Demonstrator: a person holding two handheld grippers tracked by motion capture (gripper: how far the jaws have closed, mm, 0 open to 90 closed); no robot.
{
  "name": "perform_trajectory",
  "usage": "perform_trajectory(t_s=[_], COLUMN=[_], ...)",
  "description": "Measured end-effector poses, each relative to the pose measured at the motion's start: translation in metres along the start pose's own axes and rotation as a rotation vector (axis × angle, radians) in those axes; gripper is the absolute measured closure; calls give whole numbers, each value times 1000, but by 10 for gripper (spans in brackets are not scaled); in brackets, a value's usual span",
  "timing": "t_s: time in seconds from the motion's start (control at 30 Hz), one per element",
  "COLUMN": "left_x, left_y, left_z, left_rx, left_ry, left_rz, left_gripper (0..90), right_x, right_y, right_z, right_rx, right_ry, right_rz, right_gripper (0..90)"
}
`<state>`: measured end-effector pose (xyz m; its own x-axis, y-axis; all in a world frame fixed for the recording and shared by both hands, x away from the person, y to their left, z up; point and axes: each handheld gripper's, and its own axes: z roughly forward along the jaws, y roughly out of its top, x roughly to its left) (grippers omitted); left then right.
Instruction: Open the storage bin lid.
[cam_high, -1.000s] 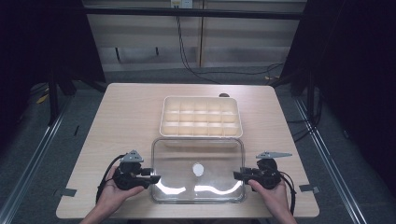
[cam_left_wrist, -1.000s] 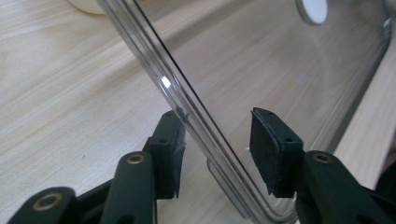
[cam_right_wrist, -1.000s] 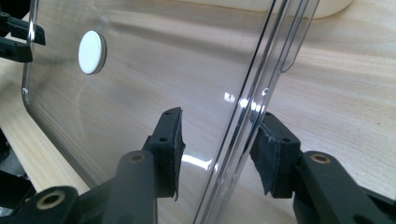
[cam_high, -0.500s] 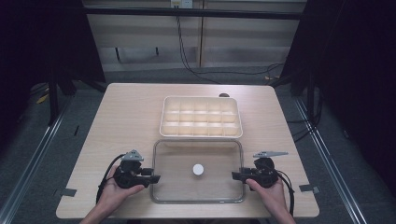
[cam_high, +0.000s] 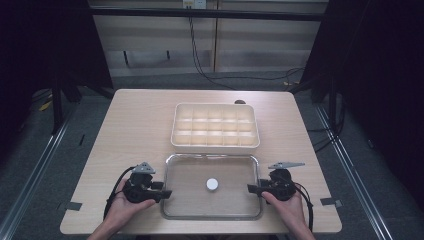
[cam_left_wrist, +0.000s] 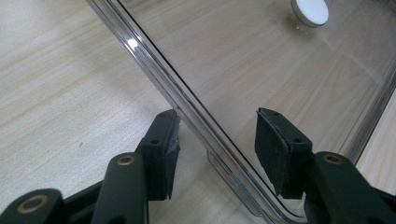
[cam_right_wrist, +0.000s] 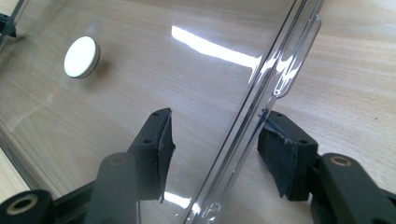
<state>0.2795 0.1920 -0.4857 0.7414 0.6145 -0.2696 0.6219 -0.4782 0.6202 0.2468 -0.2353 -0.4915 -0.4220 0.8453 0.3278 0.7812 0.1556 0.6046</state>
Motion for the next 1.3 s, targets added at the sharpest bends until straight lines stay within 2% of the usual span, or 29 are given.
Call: perform_trajectory(t_s=[0.27, 0.47, 0.6, 0.7, 0.8, 0.87, 1.0, 1.13, 1.17, 1.2, 1.23, 1.3], left_x=[-3, -3, -5, -5, -5, -4, -3, -3, -2, -2, -1, 0], left_y=[-3, -2, -2, -2, -2, -2, -1, -1, 0, 0, 0, 0], left_z=[-1, 2, 4, 4, 3, 3, 2, -1, -4, -7, -10, -17], left_rx=[13, 29, 31, 27, 18, 12, 9, -28, -39, -48, -66, -99], left_ry=[-14, -20, -5, -8, 12, -9, -7, 5, 12, 11, 13, 25], left_rz=[4, -10, 9, 11, 27, 23, 31, 28, 29, 25, 23, 8], left_gripper=[498, 486, 452, 449, 421, 422, 399, 354, 329, 329, 305, 300], right_x=[1, 1, -1, -1, 0, -1, -1, 0, 1, 1, 2, 3], right_y=[-3, -3, -3, -4, -4, -3, -3, -2, -2, -2, -1, -1], right_z=[0, 0, 1, 1, -1, -4, -4, -9, -15, -15, -23, -27], right_rx=[1, -8, -22, -24, -39, -54, -64, -111, -149, -149, -191, -209], right_ry=[2, -18, -12, -11, -43, -30, -12, 14, 30, 30, 35, 38], right_rz=[5, -4, 9, 10, 6, 8, 2, -21, -40, -40, -61, -69], right_gripper=[453, 415, 409, 399, 392, 389, 379, 365, 352, 352, 337, 330])
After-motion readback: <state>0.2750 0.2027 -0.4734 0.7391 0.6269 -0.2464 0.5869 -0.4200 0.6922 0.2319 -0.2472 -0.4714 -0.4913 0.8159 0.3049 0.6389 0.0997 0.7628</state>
